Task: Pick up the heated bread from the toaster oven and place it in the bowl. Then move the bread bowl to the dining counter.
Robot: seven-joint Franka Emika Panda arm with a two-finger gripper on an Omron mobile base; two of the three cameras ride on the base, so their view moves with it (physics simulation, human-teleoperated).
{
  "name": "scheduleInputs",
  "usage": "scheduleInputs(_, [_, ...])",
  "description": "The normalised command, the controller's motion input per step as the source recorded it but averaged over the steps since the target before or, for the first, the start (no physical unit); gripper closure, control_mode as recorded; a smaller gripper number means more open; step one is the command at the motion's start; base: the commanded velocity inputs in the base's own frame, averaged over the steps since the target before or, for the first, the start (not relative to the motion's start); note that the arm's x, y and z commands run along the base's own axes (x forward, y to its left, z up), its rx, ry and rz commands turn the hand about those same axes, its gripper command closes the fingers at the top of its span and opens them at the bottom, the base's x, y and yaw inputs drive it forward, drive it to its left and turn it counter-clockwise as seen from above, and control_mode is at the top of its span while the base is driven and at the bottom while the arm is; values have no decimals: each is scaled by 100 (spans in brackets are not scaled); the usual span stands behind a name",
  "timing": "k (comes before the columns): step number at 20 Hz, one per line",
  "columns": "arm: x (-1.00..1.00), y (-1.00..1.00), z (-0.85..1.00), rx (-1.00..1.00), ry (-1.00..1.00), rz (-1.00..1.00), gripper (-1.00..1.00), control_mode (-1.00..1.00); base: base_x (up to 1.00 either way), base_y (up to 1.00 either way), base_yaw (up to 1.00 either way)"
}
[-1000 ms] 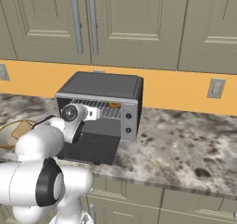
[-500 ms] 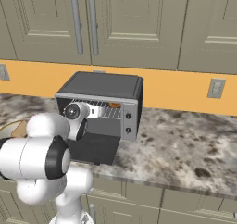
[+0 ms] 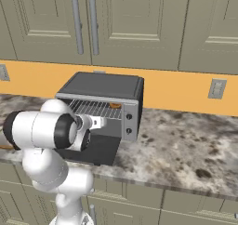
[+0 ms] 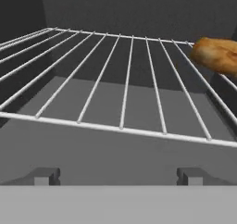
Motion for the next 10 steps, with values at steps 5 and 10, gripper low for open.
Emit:
scheduleInputs(5, [0, 0, 58, 0, -12, -4, -100, -100, 0, 0, 0])
scheduleInputs(10, [3, 0, 74, 0, -9, -1, -100, -100, 0, 0, 0])
